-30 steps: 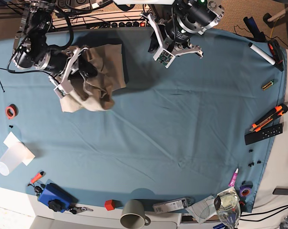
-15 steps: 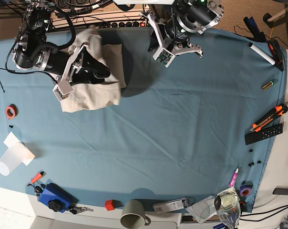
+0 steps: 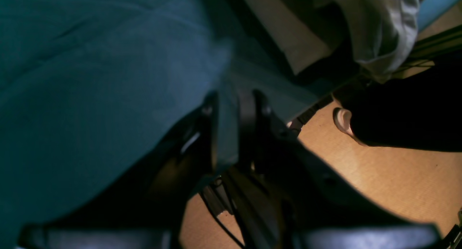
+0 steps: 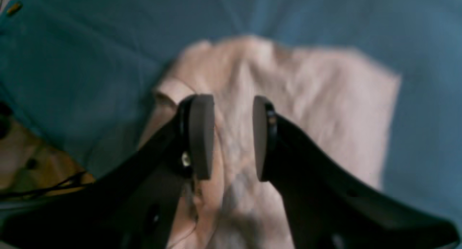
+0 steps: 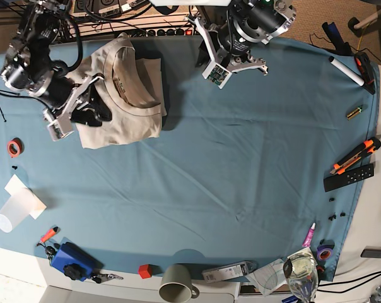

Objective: Fold the T-shirt properly
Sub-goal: 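Press the folded shirt flat with the right gripper and release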

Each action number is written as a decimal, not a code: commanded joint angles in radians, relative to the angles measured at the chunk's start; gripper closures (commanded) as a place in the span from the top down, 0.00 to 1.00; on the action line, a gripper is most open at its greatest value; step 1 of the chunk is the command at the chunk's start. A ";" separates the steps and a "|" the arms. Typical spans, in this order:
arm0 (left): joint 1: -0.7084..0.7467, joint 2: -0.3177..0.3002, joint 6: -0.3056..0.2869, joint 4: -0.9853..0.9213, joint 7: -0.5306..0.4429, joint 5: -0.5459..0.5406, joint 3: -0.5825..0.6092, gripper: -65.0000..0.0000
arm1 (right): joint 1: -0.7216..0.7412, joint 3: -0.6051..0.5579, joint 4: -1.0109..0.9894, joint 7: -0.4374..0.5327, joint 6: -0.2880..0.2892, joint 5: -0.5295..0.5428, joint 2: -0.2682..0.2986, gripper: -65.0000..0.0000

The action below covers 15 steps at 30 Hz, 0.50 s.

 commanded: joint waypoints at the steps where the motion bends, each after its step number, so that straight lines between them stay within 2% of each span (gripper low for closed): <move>1: 0.003 0.008 -0.002 0.017 -0.021 -0.007 0.003 0.14 | 0.025 -0.011 -0.022 0.025 0.000 0.000 0.012 0.24; 7: 0.003 0.008 -0.002 0.017 -0.021 -0.006 0.003 0.14 | 0.107 -0.125 -0.252 0.036 -0.009 -0.130 0.012 0.03; 9: 0.003 0.008 -0.002 0.017 -0.020 0.021 0.003 0.14 | 0.125 -0.151 -0.272 0.008 -0.047 -0.148 0.012 0.02; 12: 0.003 0.007 0.005 0.017 -0.021 0.134 0.003 0.14 | 0.141 -0.150 -0.243 -0.047 -0.091 -0.148 0.013 0.02; 15: 0.003 0.007 0.085 0.017 -0.023 0.241 0.003 0.13 | 0.137 -0.103 -0.135 -0.055 -0.092 -0.148 0.013 0.02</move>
